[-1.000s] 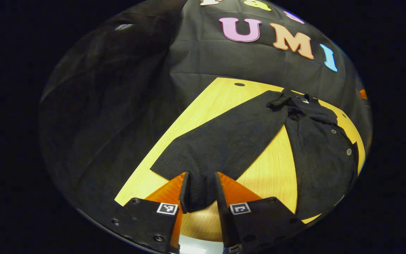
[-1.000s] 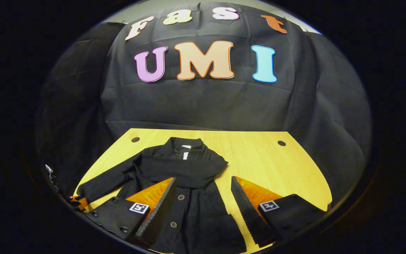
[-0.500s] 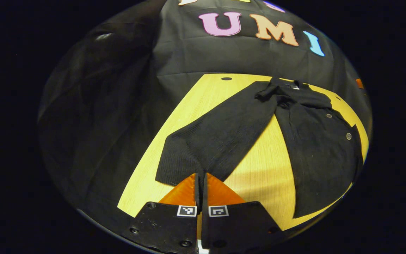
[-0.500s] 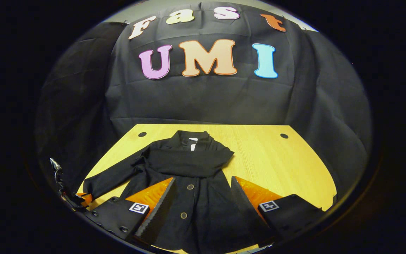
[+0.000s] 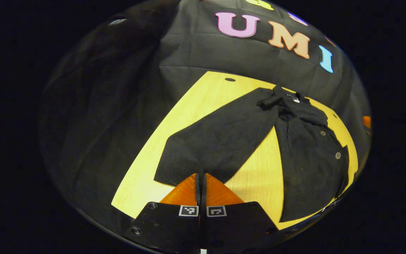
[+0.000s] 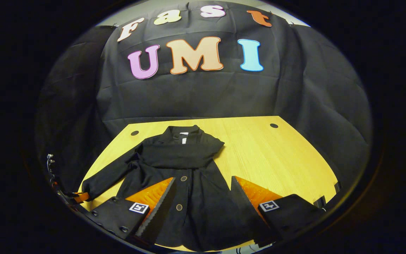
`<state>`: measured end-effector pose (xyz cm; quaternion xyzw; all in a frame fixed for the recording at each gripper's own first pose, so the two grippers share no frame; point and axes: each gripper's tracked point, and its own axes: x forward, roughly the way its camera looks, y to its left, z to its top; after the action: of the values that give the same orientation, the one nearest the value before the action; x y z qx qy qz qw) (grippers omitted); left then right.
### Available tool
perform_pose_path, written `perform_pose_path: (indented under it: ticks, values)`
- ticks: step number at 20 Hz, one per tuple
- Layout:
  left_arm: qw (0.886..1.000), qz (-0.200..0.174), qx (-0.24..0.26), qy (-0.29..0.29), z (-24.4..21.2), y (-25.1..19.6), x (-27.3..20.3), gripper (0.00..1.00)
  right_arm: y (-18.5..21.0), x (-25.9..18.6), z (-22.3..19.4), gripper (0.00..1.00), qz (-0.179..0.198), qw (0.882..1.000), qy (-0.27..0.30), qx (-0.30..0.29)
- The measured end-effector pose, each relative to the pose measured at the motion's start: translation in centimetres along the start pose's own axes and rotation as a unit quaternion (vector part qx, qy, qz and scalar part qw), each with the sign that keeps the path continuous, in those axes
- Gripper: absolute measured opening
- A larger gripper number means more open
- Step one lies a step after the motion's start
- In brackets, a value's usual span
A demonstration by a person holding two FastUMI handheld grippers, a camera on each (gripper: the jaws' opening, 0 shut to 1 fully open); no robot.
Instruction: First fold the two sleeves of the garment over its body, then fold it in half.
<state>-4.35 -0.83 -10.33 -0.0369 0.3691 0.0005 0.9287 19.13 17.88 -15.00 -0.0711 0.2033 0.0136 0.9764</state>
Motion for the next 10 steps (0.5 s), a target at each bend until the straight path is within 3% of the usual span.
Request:
perform_pose_path:
  ticks: [5, 10]
  values:
    - [1.0, 0.005, -0.01, -0.028, 4.7, -1.3, -1.0, 0.0, -2.4, 0.2, -0.4, 0.98, -0.002, 1.0, 0.005, 0.024]
    - [0.997, 0.026, 0.03, -0.067, 9.7, -4.3, -1.5, 0.0, -6.0, 0.4, -0.9, 0.95, 0.001, 0.999, 0.022, 0.028]
